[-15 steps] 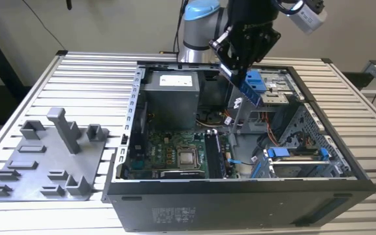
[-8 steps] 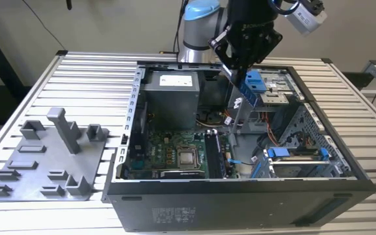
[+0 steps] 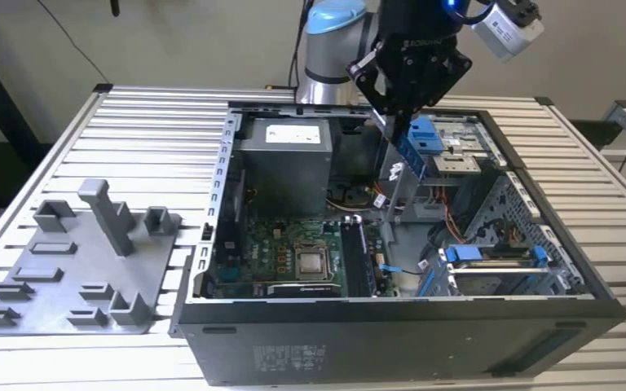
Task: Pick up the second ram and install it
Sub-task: 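Insert the second ram into the second slot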
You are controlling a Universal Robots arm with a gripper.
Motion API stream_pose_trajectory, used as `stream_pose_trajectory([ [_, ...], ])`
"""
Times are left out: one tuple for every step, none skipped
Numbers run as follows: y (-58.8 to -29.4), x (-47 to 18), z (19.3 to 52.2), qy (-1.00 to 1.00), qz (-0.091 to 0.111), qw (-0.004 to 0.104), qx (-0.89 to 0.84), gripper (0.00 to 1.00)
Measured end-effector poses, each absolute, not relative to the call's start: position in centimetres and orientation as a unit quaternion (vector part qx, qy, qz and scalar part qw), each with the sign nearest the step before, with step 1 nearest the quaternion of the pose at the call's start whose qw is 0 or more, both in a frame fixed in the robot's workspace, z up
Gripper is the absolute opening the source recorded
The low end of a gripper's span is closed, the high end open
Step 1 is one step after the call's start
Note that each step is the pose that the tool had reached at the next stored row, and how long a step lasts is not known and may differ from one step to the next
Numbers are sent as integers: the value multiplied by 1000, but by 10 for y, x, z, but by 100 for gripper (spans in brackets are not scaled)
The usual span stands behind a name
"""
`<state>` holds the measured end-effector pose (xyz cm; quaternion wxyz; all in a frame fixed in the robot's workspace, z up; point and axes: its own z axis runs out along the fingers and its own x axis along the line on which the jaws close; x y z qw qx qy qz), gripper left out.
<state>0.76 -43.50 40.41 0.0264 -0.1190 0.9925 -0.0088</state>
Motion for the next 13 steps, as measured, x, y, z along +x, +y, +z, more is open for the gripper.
stream_pose_trajectory([
  [-435, 8, 404, 993, -9, 26, -119, 14],
  [-435, 8, 404, 993, -9, 26, -119, 14],
  [-435, 8, 404, 993, -9, 26, -119, 14],
  [-435, 8, 404, 993, -9, 26, -119, 14],
  [-435, 8, 404, 993, -9, 26, -119, 14],
  [-435, 8, 404, 993, -9, 26, -119, 14],
  [-435, 8, 404, 993, -9, 26, -119, 14],
  [-435, 8, 404, 993, -9, 26, -119, 14],
  [-435, 8, 404, 993, -9, 26, -118, 14],
  [-435, 8, 404, 993, -9, 26, -116, 14],
  [-435, 8, 404, 993, -9, 26, -113, 14],
  [-435, 8, 404, 994, -9, 26, -109, 14],
  [-435, 8, 404, 994, -9, 26, -105, 14],
])
